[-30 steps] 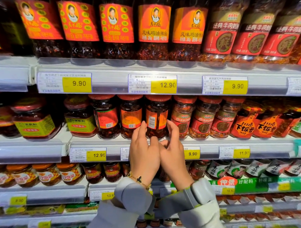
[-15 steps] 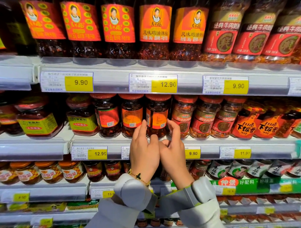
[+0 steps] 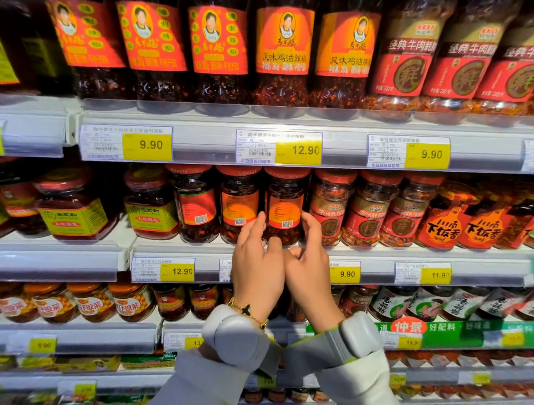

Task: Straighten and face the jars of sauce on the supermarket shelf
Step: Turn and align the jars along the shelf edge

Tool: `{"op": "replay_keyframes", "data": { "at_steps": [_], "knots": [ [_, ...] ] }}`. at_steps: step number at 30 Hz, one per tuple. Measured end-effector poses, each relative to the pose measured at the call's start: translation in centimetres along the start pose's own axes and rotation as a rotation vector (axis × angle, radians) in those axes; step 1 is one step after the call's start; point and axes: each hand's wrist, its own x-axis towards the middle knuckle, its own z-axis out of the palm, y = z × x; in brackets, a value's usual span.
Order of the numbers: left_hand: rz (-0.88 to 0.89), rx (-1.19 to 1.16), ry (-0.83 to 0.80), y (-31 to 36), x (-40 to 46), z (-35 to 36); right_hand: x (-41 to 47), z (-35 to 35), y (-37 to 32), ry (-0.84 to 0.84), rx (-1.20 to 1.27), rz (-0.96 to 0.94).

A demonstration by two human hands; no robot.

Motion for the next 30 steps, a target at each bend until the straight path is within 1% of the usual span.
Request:
{"op": "replay_keyframes", "data": {
  "at_steps": [5, 7, 10, 12, 16, 20, 23, 25, 28, 30],
  "knots": [
    [-0.025, -0.022, -0.06, -0.1, 0.6, -0.3, -1.0, 0.1, 0.4, 0.05, -0.005, -0.057],
    [-0.013, -0.021, -0.055, -0.1, 0.5, -0.3, -0.8, 0.1, 0.5, 0.051, -0.028, -0.078],
    [0.016, -0.029, 0.0, 0.0, -0.2, 0.0, -0.2, 0.1, 0.3, -0.018, -0.086, -0.07],
    [0.01, -0.035, 0.003, 0.0, -0.5, 0.1, 0.0, 0.1, 0.0, -0.05, -0.107, -0.057],
    [-0.013, -0.048, -0.003, -0.1, -0.2, 0.1, -0.1, -0.1, 0.0, 0.016, -0.05, -0.041],
    [-0.048, -0.042, -0.069, -0.2, 0.4, -0.3, -1.2, 0.1, 0.3, 0.051, -0.041, -0.072],
    [-0.014, -0.02, -0.052, 0.1, 0.2, -0.2, -1.1, -0.1, 0.4, 0.069, -0.051, -0.1],
    [0.017, -0.023, -0.01, 0.2, -0.4, 0.0, -0.6, -0.1, 0.4, 0.031, -0.086, -0.091],
    [0.008, -0.06, -0.001, 0.1, -0.7, 0.1, -0.1, 0.0, 0.1, -0.057, -0.089, -0.064],
    [0.001, -0.052, -0.003, 0.1, -0.5, 0.0, -0.1, 0.0, -0.1, -0.045, -0.066, -0.053]
  ]
}}
